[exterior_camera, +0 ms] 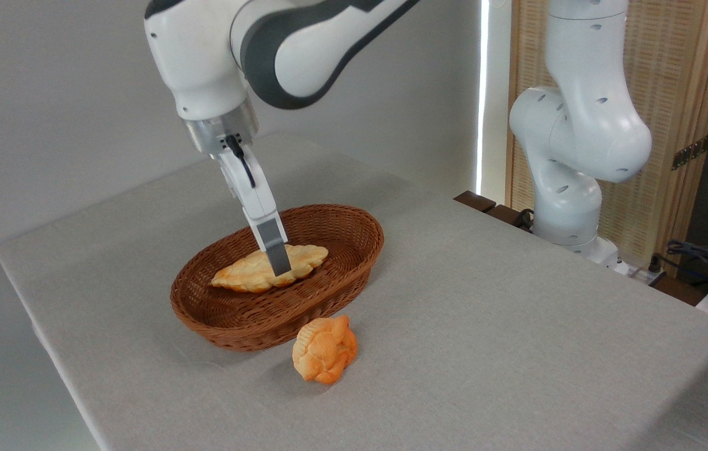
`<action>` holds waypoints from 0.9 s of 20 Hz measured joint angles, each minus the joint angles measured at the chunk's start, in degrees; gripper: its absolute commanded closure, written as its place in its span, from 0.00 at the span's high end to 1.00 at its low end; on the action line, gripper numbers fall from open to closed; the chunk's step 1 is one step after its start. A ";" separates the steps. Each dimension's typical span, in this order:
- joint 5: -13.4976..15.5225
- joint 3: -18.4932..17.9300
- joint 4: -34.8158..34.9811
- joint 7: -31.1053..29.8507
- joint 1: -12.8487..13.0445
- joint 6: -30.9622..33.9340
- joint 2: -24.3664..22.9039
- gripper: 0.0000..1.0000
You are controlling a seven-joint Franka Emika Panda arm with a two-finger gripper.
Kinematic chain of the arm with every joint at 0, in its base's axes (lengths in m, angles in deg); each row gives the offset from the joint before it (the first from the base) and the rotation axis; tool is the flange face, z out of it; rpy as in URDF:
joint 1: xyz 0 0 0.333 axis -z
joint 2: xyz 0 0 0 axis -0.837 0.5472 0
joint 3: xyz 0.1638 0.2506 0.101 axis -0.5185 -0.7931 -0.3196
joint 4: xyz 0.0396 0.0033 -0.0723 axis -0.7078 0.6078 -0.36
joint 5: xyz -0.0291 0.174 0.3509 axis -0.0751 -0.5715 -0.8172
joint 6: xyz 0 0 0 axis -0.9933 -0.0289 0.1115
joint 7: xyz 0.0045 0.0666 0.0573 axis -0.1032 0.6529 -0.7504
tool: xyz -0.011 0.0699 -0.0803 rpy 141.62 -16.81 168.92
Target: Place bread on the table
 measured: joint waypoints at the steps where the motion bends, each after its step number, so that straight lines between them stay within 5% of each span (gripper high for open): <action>1: 1.40 0.02 0.49 1.21 -0.01 -0.21 0.05 1.00; 14: 3.40 1.13 1.87 5.38 0.20 -1.96 3.48 1.00; 15: 3.40 1.12 1.87 5.38 0.19 -2.04 3.52 0.95; 18: 3.40 1.13 1.87 5.38 0.20 -2.14 3.54 0.55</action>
